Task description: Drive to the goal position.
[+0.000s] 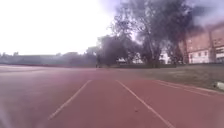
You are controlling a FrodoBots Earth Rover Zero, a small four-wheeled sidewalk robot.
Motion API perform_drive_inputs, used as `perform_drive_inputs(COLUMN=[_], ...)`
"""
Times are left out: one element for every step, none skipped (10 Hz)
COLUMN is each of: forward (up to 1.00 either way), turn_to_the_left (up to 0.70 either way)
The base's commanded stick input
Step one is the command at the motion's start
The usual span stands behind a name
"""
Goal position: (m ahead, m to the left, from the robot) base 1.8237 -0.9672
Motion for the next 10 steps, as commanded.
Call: perform_drive_inputs(forward=[0.7,0.7,0.7,0.7,0.7,0.7,0.7,0.7,0.7,0.7], turn_to_the_left=[0.0,0.0,0.0,0.0,0.0,0.0,0.0,0.0,0.0,0.0])
